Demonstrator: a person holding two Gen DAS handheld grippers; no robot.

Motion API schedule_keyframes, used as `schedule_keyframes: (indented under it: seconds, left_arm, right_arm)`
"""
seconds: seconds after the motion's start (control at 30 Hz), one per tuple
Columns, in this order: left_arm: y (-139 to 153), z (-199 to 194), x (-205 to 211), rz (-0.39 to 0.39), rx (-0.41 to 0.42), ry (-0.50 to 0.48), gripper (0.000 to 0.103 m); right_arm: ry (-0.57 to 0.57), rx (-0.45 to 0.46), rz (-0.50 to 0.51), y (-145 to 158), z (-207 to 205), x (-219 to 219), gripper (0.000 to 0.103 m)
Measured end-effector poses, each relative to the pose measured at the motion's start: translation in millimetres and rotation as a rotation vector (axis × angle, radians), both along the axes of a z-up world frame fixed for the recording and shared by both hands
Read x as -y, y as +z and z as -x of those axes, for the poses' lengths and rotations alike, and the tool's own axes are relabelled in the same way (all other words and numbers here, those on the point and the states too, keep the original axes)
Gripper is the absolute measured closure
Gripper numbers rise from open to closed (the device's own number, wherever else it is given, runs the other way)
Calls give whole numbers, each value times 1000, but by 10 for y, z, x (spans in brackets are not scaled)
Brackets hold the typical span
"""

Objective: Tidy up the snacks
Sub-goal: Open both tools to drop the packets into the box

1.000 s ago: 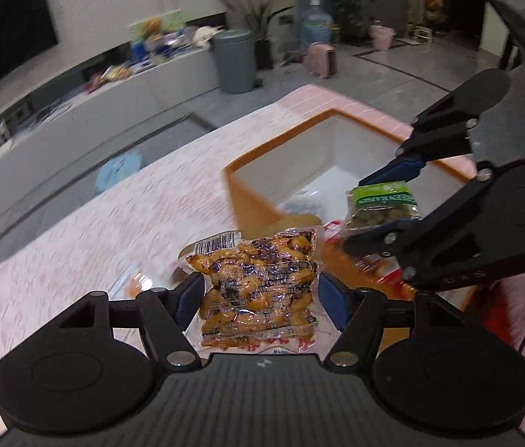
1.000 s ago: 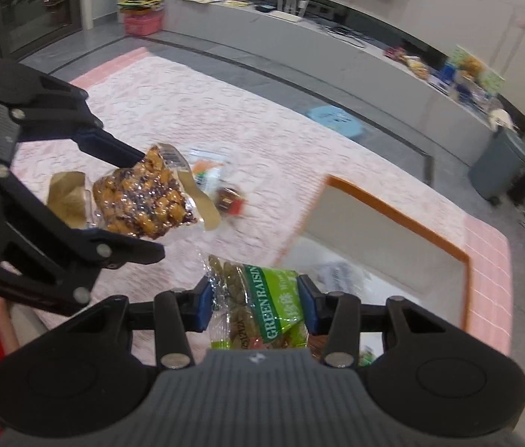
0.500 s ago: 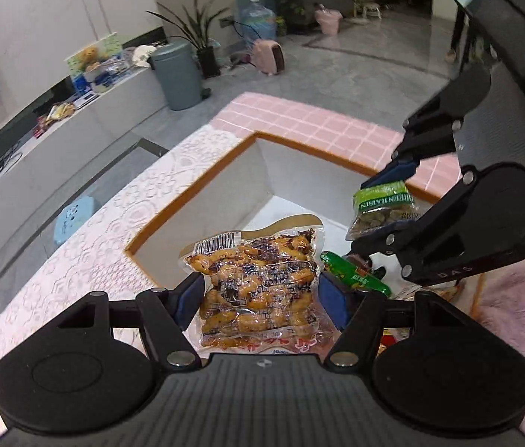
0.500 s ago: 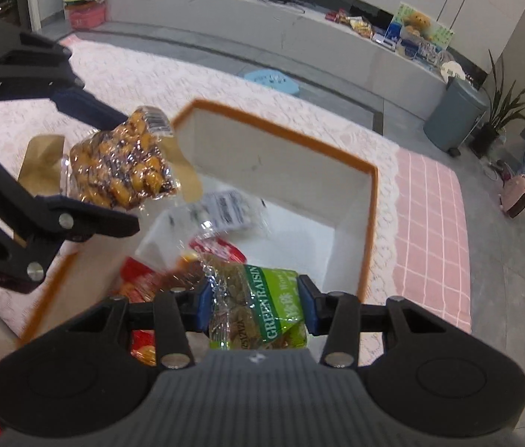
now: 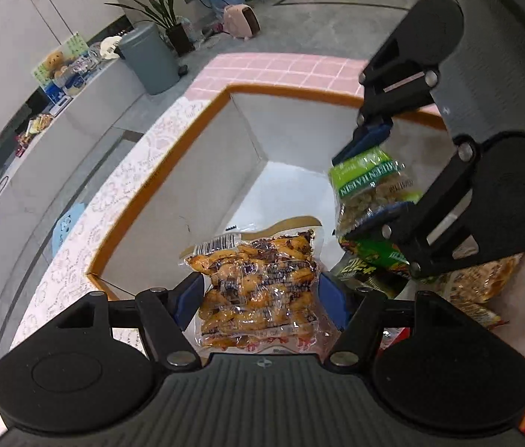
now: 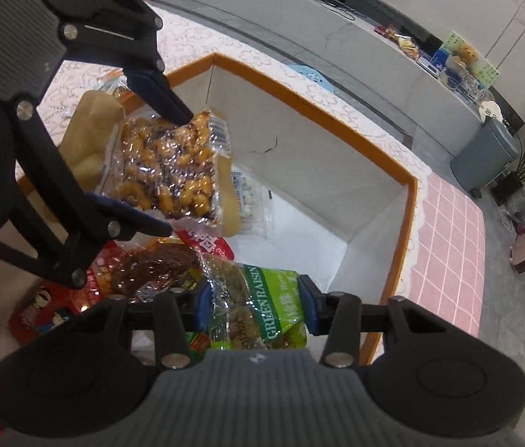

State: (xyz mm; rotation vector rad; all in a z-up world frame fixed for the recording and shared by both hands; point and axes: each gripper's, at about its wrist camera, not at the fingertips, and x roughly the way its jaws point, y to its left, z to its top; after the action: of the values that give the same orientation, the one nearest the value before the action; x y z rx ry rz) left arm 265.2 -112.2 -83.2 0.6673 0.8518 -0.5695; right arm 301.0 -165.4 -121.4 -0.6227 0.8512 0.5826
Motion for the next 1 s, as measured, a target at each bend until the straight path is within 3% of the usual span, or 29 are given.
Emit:
schedule_keyframes:
  seconds: [0.2,0.6,0.83,1.0]
  left_arm:
    - [-118,-16,47,-39,8,-34,25]
    - [-255,-14,21,-41,-2,-42,19]
    - [-150,79,18,-41,48,-53,15]
    - [21,163,-47,5,49,-28,15]
  right_arm:
    - [3,-25,28,-114,-167,-59,58]
    - [16,-81,65,-228,-260,-84,57]
    - [-3,-82,43,-141,-240,-93,38]
    - [-27,-78,22,-22,-185,-62,34]
